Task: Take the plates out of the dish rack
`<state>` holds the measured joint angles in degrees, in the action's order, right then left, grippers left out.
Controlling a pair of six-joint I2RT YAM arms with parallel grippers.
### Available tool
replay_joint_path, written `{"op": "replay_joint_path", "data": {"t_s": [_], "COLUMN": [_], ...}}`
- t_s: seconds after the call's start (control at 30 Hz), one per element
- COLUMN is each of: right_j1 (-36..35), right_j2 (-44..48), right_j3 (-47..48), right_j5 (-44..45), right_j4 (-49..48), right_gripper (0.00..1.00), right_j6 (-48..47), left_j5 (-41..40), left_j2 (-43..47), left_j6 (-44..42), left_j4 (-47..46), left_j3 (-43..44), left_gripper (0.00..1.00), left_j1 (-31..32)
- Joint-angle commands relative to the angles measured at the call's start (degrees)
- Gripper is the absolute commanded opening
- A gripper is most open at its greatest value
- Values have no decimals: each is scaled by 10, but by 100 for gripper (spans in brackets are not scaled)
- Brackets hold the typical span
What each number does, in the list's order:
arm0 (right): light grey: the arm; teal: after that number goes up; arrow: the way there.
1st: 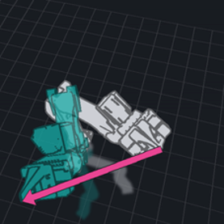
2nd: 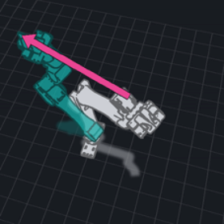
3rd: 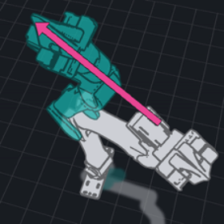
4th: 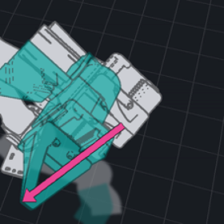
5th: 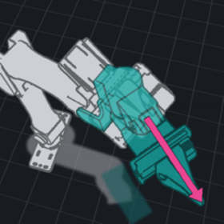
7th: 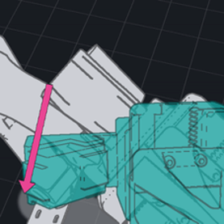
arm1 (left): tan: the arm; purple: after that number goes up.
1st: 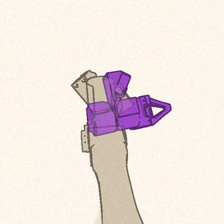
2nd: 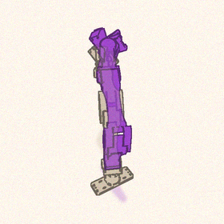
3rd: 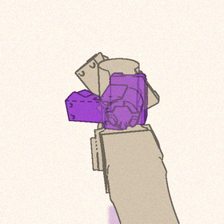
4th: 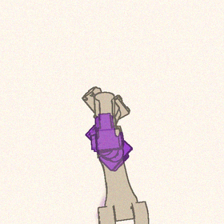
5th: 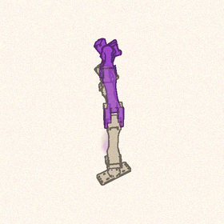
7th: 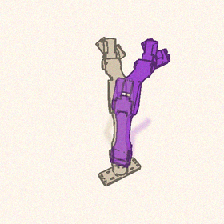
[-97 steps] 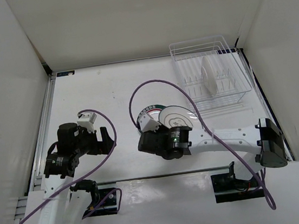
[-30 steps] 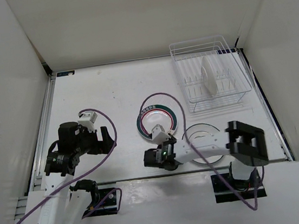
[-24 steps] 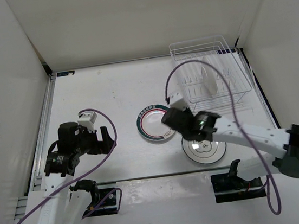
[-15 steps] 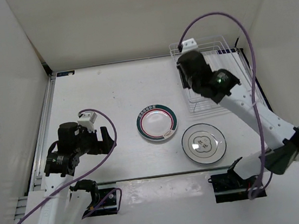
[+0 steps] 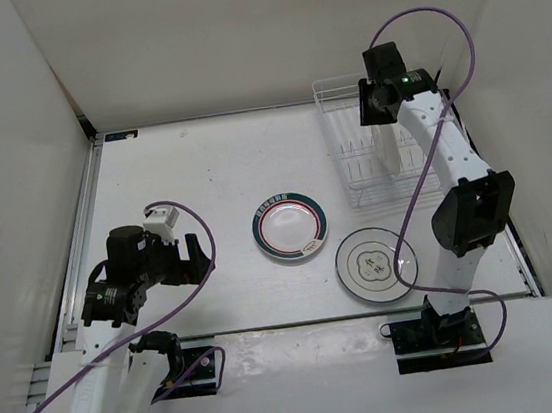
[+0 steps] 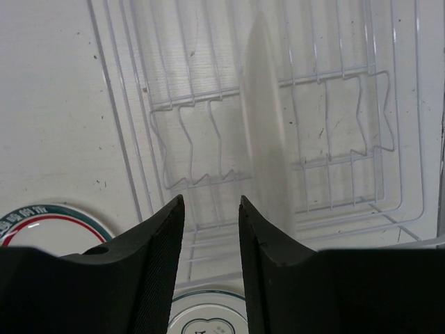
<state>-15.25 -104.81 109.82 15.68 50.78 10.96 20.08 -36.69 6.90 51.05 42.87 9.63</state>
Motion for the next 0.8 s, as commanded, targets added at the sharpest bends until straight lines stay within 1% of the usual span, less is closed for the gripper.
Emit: {"op": "replay_joint_path", "data": {"t_s": [0.0,0.27,0.5,0.77], "right_j1": [32,77,96,103], "right_j2": [-6,-16,-71,-87], "right_j3": [53,61,59,44], "right_j5": [-24,-71,-131,-136], "right_j4": [17,12,15,-11], "right_gripper": [41,41,41,37], "right_j6": [9,18,27,38], "left_j5": [4,6,6,4], "left_j2": [7,1,-1,-6], "left_j6": [-1,-1,-1,-2], "left_j4": [0,-1,1,2], "left_j3": [3,2,2,3], "left_gripper": [100,100,100,100], "left_j1": [3,2,2,3]}}
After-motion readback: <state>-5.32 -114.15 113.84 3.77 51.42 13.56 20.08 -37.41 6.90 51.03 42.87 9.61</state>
